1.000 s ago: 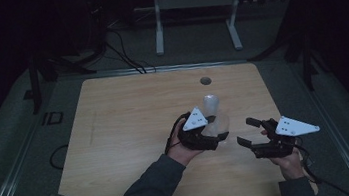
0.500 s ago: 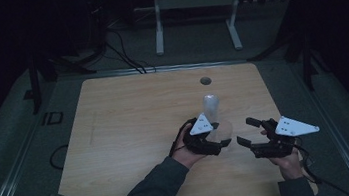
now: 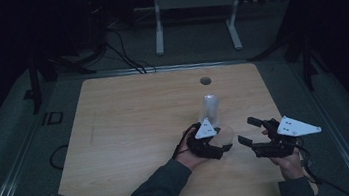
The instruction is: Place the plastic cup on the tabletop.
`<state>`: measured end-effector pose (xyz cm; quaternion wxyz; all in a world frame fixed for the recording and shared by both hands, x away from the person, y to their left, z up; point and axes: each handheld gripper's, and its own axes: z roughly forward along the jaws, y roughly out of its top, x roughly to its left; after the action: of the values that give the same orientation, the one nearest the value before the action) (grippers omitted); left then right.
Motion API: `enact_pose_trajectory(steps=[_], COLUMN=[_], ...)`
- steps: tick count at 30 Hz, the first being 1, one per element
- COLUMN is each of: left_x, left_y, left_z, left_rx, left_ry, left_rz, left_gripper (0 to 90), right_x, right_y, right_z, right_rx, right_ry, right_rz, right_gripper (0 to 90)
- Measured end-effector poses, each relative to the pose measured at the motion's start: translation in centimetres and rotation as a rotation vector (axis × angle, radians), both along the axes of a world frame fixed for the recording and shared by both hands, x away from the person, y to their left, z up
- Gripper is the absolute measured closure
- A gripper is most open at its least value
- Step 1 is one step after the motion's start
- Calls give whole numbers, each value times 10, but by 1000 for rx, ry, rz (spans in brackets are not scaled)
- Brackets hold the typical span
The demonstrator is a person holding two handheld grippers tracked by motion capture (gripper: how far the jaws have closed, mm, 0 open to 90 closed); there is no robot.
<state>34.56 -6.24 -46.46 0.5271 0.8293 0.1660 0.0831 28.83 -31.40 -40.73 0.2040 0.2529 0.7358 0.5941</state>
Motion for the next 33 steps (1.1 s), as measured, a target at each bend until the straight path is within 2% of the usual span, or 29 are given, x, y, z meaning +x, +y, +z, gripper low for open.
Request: enact_pose_trajectory(steps=[3, 10, 19, 24, 27, 33], left_x=[-1, -1, -4, -6, -5, -4], left_y=[-3, -5, -7, -3, 2, 14], left_z=[-5, -11, -13, -14, -14, -13], left_rx=[21, 46, 95, 101, 89, 73], left_ry=[-9, -2, -6, -1, 11, 11], left_rz=[0, -11, -10, 0, 11, 30], left_gripper=[297, 275, 159, 147, 146, 147], right_x=[0, -1, -2, -2, -1, -1], right_y=[0, -1, -1, -1, -1, 0], right_z=[0, 0, 1, 0, 0, 0], right_rx=[2, 4, 1, -3, -3, -4], right_ry=[-6, -8, -17, -12, -12, -10], right_rz=[-6, -10, -12, -8, -6, -4], right_gripper=[241, 242, 257, 256, 255, 250])
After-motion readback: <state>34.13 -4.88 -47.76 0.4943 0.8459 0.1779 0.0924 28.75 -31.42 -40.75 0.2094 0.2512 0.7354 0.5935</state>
